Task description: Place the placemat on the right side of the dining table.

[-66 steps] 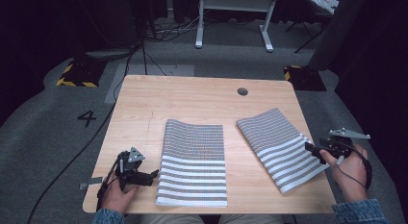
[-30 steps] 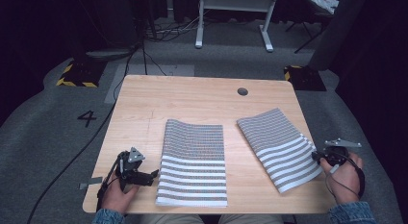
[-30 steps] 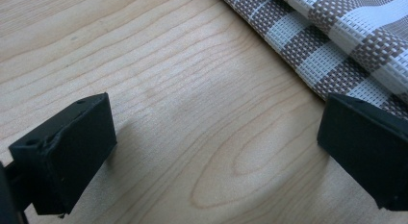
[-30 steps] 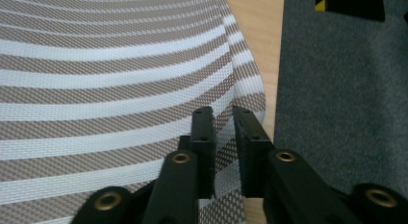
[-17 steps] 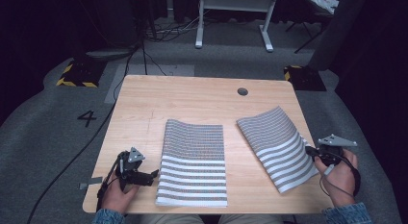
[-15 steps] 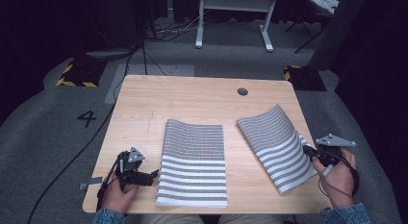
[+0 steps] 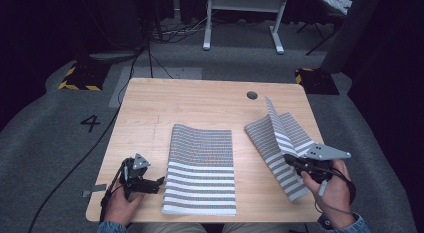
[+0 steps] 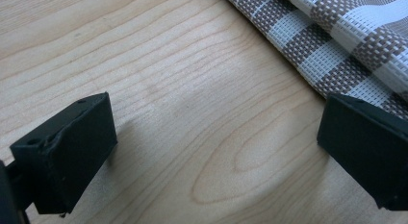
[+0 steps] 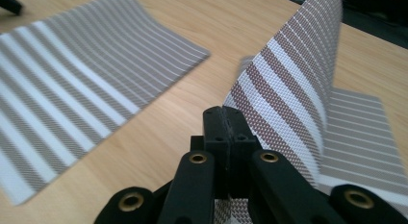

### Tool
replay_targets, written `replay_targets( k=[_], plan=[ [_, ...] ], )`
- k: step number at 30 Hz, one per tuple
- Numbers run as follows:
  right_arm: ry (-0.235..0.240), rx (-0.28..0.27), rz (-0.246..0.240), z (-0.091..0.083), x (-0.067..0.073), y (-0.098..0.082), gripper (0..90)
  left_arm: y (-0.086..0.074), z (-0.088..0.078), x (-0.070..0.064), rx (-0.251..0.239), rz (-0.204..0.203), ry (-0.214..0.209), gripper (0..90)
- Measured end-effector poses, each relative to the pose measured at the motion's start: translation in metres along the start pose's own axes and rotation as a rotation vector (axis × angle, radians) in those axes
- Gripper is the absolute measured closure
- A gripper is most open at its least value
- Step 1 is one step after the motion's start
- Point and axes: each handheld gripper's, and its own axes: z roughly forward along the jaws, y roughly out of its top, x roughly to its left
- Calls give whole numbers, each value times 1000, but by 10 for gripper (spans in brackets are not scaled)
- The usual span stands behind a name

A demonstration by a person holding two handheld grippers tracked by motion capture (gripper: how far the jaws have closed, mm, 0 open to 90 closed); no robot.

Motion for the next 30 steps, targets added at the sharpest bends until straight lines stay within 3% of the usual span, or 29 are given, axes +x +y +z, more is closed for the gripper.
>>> replay_targets(
  k=[8,14,21,30],
  plan=[
    [133,-48,-50,0,40,9,900,-1,-1,0,4,-1,-4,2],
    [176,-63,-62,-1,54,10,900,0,-1,0,2,0,-2,2],
    [240,-78,-42,3,67,9,900,0,-1,0,1,0,-1,1],
    [322,-70,-54,9,89,7,900,0,0,0,3,-2,0,1]
  ],
)
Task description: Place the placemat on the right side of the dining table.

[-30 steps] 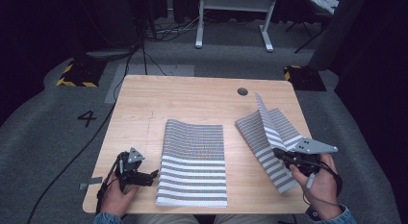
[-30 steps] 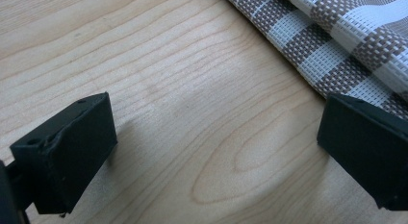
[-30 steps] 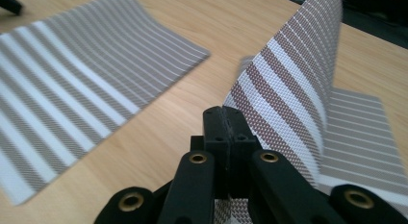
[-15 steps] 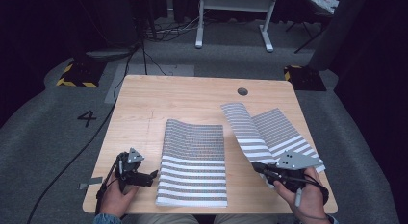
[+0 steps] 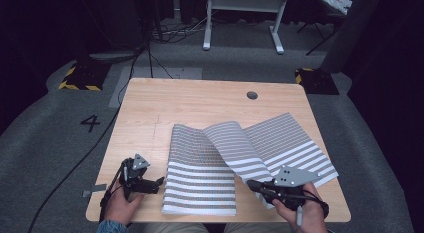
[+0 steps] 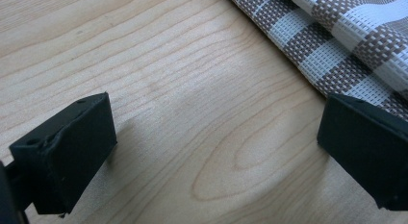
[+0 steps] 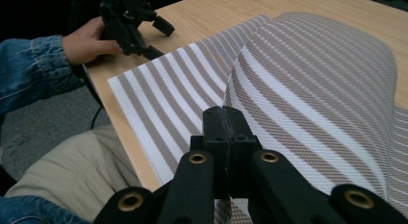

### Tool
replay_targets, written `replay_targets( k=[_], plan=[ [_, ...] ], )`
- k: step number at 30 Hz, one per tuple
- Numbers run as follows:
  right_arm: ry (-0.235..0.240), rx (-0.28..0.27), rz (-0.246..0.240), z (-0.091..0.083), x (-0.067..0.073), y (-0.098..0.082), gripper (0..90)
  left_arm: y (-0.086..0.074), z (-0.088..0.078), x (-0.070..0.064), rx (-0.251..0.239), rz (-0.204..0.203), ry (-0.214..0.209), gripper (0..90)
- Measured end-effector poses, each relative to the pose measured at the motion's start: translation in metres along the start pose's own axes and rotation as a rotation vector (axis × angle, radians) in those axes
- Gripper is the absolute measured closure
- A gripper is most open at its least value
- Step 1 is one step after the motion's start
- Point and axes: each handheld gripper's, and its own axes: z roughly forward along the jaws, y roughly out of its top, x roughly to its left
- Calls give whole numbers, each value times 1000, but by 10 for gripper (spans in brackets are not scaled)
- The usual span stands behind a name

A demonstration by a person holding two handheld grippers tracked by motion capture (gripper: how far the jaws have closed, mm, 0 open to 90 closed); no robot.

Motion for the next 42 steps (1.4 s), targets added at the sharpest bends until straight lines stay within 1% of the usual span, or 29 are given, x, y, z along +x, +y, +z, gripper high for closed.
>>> replay_targets(
  k=[1,5,8,9,10,11,12,13,15,16,18,19,21,22,23,24,26,27,29,31,33,34,35,36,37,38,39,40,42],
  plan=[
    [4,1,-5,1,1,-1,900,0,0,0,-2,1,1,1],
    [8,4,3,6,2,-5,900,0,0,0,1,1,-1,0],
    [-1,20,11,11,-2,-9,899,0,0,0,-1,0,-2,0],
    [-3,27,15,13,-4,-11,880,0,0,0,-2,0,-1,0],
    [0,30,33,15,-6,-12,804,0,0,0,-1,3,-3,1],
    [13,31,49,17,-7,-14,697,0,0,0,-2,1,-2,0],
    [24,-1,74,18,-8,-15,613,0,0,0,-2,0,-1,1],
    [27,-30,84,18,-9,-16,553,0,0,0,-1,3,-3,0],
    [5,-52,94,12,-11,-15,509,0,0,0,-1,1,-2,0],
    [-6,-63,109,8,-14,-15,489,0,0,0,0,5,-5,1],
    [-53,-74,136,-2,-23,-16,465,0,0,0,0,5,-5,1],
    [-87,-65,139,-7,-29,-17,455,0,0,0,0,4,-5,1],
    [-166,-54,163,-18,-43,-22,425,0,0,0,-1,1,-3,1],
    [-206,-46,170,-24,-51,-26,425,0,0,0,-1,3,-5,1],
    [-237,-36,186,-30,-59,-30,423,0,0,0,-2,3,-3,1],
    [-292,-24,228,-40,-75,-39,400,0,1,0,-2,0,-3,1],
    [-332,-19,280,-48,-88,-50,394,1,0,1,2,3,-7,0],
    [-332,-19,280,-48,-88,-50,394,1,0,1,2,3,-7,1],
    [-376,-8,313,-56,-99,-60,389,1,0,1,7,7,-16,1],
    [-427,1,342,-63,-109,-70,377,1,0,1,7,3,-10,1],
    [-489,37,353,-67,-120,-82,376,1,0,1,6,2,-9,1],
    [-532,76,373,-68,-130,-95,373,1,0,1,6,2,-9,1],
    [-532,76,373,-68,-130,-95,373,1,0,1,6,2,-9,0],
    [-558,107,412,-68,-139,-108,371,1,0,1,4,2,-10,1],
    [-569,117,427,-68,-144,-114,368,1,0,1,3,2,-8,0],
    [-569,117,427,-68,-144,-114,368,1,0,1,3,2,-8,1],
    [-591,143,455,-67,-150,-125,363,1,0,1,4,2,-10,1],
    [-597,156,466,-66,-152,-129,360,1,1,1,3,2,-8,1],
    [-601,167,472,-65,-155,-133,354,1,0,1,4,3,-10,0]
  ],
)
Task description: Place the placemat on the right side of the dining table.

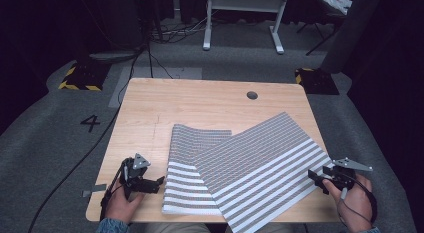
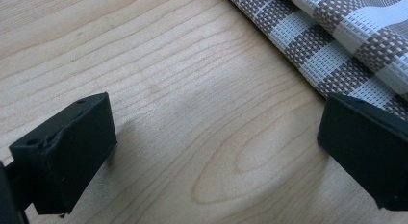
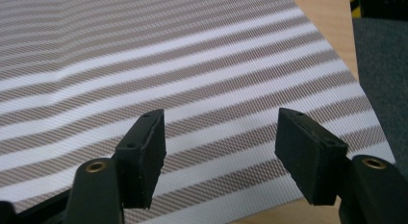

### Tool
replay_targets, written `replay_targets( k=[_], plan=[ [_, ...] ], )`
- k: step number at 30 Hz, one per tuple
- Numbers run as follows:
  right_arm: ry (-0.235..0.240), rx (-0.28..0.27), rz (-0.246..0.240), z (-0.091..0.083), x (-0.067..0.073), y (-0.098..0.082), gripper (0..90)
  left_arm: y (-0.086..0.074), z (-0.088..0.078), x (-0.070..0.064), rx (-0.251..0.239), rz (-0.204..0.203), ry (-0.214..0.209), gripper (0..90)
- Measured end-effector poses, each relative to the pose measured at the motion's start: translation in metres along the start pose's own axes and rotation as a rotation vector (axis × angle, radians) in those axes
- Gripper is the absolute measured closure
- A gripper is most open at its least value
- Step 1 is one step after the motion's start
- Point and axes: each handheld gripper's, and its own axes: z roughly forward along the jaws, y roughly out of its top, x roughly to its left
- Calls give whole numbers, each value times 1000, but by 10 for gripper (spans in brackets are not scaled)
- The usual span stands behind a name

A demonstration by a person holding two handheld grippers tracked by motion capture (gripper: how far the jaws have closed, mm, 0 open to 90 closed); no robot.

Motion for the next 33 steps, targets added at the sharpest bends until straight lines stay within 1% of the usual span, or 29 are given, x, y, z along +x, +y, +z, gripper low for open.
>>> replay_targets(
  k=[1,2,3,4,5,6,8,10,11,12,13,14,16,17,19,23,25,29,30,33],
  plan=[
    [-8,8,9,2,-2,-2,348,0,0,0,0,0,-1,1],
    [-28,21,9,6,-5,-4,347,0,0,0,0,0,0,1],
    [-28,21,9,6,-5,-4,347,0,0,0,0,0,0,1],
    [-43,24,8,7,-8,-5,346,0,0,0,-1,0,2,1],
    [-70,27,11,9,-11,-6,342,0,0,0,0,0,0,0],
    [-70,27,11,9,-11,-6,342,0,0,0,-2,-1,1,0],
    [-97,37,29,12,-17,-8,329,0,0,0,1,0,-1,1],
    [-96,42,35,14,-18,-9,324,0,0,0,0,0,0,1],
    [-97,49,44,15,-19,-9,315,0,0,0,2,0,3,0],
    [-93,51,43,17,-20,-10,297,0,0,0,1,0,-1,0],
    [-91,48,43,18,-20,-12,280,0,0,0,0,0,-1,0],
    [-98,34,45,19,-19,-13,269,0,0,0,3,1,0,0],
    [-98,29,42,20,-17,-14,236,0,0,0,0,0,-1,1],
    [-96,28,39,20,-16,-14,230,0,0,0,3,0,1,1],
    [-116,19,29,22,-14,-15,223,0,0,0,3,1,0,0],
    [-115,22,32,22,-13,-15,224,0,0,0,2,0,2,0],
    [-114,19,27,22,-14,-15,249,0,0,0,2,0,2,0],
    [-106,23,23,22,-13,-14,254,0,0,0,2,0,2,1],
    [-103,23,22,22,-13,-13,272,0,0,0,2,0,2,1],
    [-82,14,6,21,-11,-13,366,0,0,0,2,0,2,0]
  ],
)
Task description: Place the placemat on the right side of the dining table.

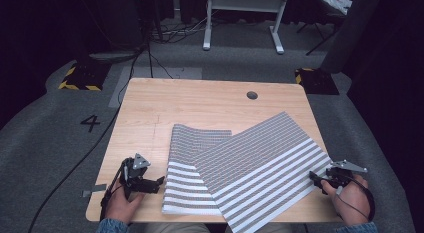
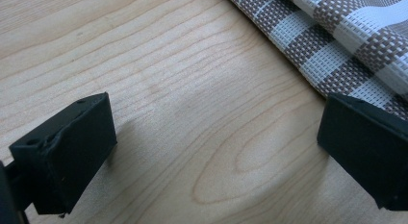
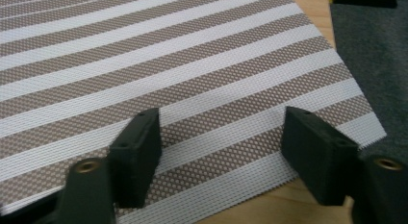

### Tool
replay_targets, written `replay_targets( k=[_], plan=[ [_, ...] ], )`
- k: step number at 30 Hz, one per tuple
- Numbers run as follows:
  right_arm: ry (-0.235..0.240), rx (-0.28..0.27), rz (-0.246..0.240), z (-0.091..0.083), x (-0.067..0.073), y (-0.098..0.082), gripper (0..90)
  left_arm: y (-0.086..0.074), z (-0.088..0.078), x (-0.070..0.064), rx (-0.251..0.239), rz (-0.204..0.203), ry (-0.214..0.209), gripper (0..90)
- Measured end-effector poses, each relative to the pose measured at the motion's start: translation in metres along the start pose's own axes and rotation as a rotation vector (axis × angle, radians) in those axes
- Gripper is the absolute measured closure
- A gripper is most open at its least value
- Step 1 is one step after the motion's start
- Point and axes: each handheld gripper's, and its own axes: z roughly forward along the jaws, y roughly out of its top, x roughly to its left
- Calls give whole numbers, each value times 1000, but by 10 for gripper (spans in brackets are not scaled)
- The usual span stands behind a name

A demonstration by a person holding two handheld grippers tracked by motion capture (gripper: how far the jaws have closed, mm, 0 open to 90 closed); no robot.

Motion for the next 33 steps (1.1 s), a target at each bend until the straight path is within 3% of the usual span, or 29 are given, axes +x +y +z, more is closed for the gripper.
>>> replay_targets(
  k=[3,7,12,20,23,25,27,28,29,32,33],
  plan=[
    [18,-3,-15,-1,3,0,466,0,0,0,0,0,0,1],
    [22,-8,-21,-1,3,0,477,0,0,0,0,0,0,1],
    [34,-23,-31,0,5,-1,556,0,0,0,1,1,0,1],
    [82,-32,-82,0,12,2,843,0,0,0,1,1,-3,1],
    [82,-36,-93,0,12,4,863,0,0,0,2,0,-2,1],
    [75,-97,-123,-6,14,10,874,0,0,0,0,0,0,0],
    [70,-121,-139,-10,15,14,876,0,0,0,2,0,-2,1],
    [63,-171,-171,-19,17,25,879,0,0,0,2,0,-2,1],
    [63,-171,-171,-19,17,25,879,0,0,0,0,0,1,1],
    [55,-224,-210,-30,21,44,881,0,0,0,0,0,-1,1],
    [40,-249,-245,-36,22,58,881,-1,0,-1,-2,-6,6,1]
  ],
)
